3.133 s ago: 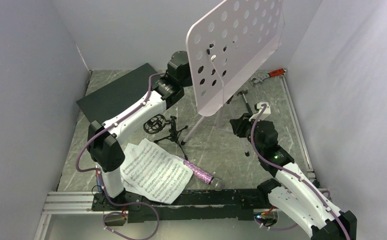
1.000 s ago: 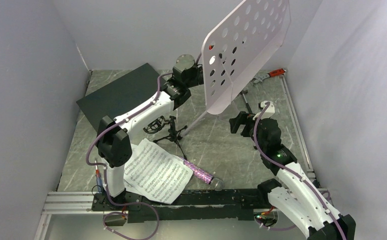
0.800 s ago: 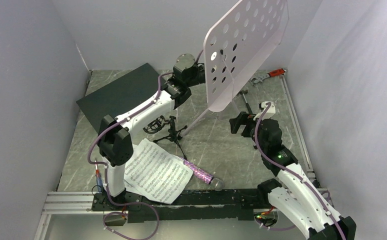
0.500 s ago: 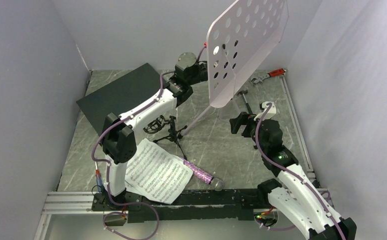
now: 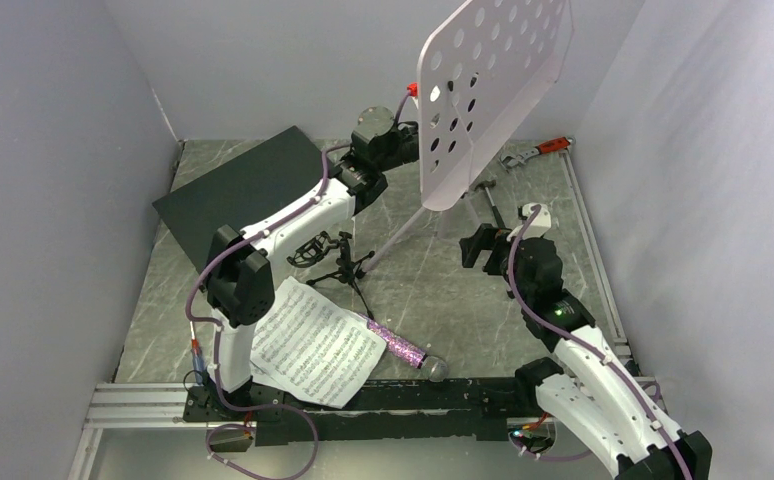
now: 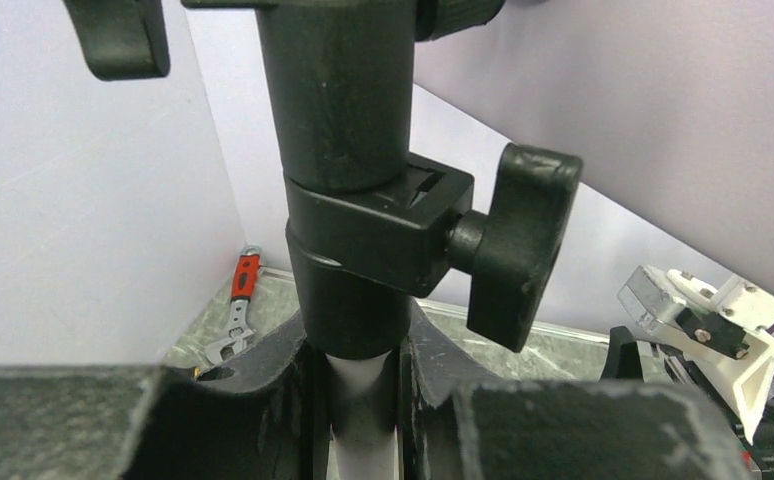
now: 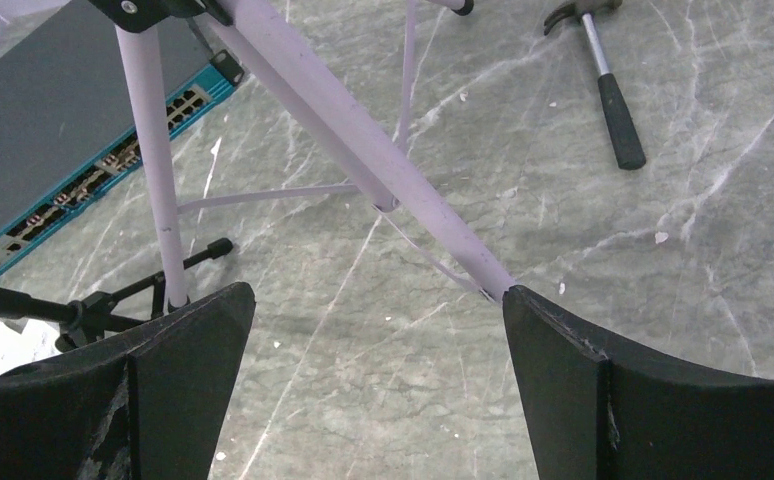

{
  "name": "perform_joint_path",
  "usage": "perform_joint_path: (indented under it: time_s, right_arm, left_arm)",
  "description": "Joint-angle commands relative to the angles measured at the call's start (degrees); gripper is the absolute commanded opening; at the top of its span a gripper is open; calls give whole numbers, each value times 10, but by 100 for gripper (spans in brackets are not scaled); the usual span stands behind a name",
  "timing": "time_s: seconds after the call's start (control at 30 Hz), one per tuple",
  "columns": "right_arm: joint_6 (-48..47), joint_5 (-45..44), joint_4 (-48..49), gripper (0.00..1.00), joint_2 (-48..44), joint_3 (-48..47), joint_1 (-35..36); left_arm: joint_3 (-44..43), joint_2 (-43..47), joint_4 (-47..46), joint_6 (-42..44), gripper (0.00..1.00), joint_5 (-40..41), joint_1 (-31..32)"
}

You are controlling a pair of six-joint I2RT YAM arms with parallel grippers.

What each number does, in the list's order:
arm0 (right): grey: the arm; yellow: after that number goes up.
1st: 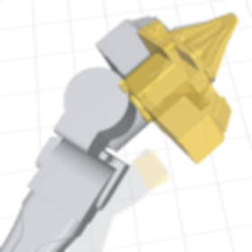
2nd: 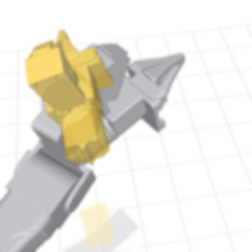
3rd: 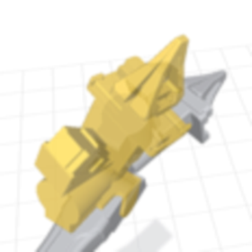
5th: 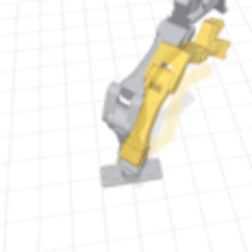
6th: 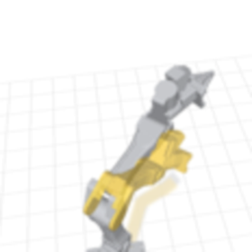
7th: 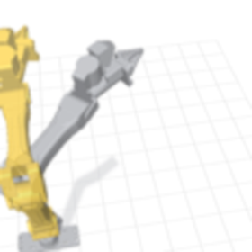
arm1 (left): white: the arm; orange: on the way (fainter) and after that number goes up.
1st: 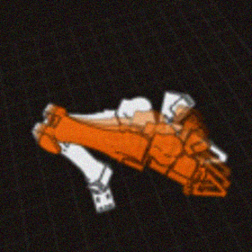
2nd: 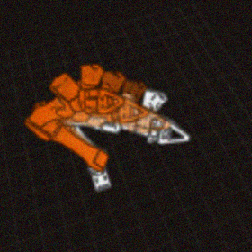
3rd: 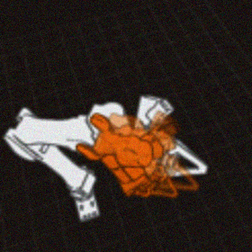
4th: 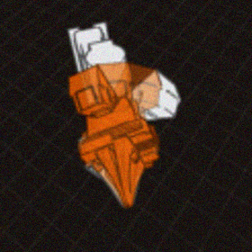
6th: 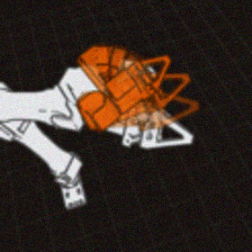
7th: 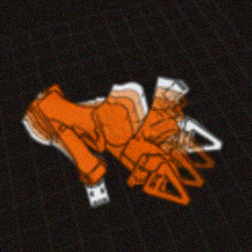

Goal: Set up the instrument practice props

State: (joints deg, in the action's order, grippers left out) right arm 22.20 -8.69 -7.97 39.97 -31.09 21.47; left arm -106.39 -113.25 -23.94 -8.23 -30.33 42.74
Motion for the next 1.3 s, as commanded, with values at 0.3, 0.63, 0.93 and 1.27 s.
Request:
perform_joint_path:
  time_s: [0.3, 0.63, 0.93, 1.27]
  right_arm:
    - [1, -24, -2, 100, 14, -11, -2]
    - [0, -22, -2, 100, 16, -13, -2]
    - [1, -19, -3, 100, 13, -12, -2]
    - [3, -10, -7, 100, 8, -14, -2]
  left_arm:
    - [7, 39, -194, 12, 45, 27, 2]
    - [68, 81, -198, 27, 78, 37, 2]
    - [194, 153, -215, 48, 90, 71, -1]
    - [312, 230, -215, 48, 93, 100, -7]
